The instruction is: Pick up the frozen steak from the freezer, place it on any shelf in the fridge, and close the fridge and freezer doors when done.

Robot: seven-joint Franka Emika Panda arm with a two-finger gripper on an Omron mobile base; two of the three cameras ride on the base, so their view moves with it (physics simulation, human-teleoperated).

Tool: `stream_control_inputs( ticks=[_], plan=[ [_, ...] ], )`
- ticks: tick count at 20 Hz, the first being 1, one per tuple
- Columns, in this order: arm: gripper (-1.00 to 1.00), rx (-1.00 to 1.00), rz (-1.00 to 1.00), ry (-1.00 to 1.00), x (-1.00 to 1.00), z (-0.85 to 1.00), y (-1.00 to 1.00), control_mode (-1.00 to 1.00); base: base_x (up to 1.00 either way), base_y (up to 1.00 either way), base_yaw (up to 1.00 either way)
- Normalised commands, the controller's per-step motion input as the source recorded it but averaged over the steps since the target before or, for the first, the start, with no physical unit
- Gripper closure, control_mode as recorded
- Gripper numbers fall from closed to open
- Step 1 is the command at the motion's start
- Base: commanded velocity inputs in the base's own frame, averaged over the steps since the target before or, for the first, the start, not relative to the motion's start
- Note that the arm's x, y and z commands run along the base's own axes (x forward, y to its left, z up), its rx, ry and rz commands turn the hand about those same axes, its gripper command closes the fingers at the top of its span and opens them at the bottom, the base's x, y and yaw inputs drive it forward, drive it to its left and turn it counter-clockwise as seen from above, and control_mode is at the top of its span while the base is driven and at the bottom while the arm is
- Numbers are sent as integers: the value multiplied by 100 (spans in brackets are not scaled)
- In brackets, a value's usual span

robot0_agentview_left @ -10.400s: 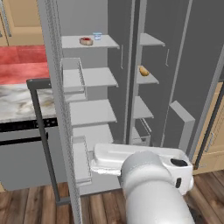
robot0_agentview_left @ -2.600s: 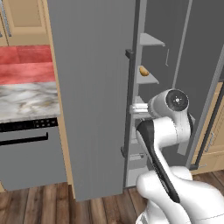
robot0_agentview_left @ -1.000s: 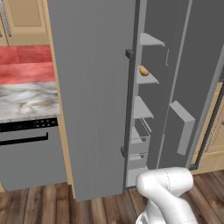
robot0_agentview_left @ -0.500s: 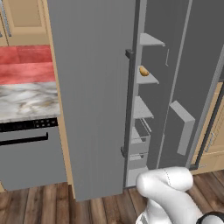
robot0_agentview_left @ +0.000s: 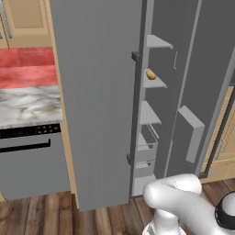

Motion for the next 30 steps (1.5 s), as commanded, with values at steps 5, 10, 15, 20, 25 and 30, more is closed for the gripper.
stream_control_inputs(
  ticks=[5, 10, 15, 20, 25, 30],
  plan=[
    [-100, 2, 2, -13, 62, -27, -57, -100, 0, 0, 0],
    [-100, 3, 1, -6, 57, -6, -50, -100, 0, 0, 0],
    [-100, 1, 1, -1, 41, -2, -33, -100, 0, 0, 0],
    [-100, 0, 0, 0, 42, -4, -15, -100, 0, 0, 0],
    [-100, 0, 0, 0, 47, -14, 0, -100, 0, 0, 0],
    [-100, 0, 0, 0, 56, -4, -4, -100, 0, 0, 0]
  ],
)
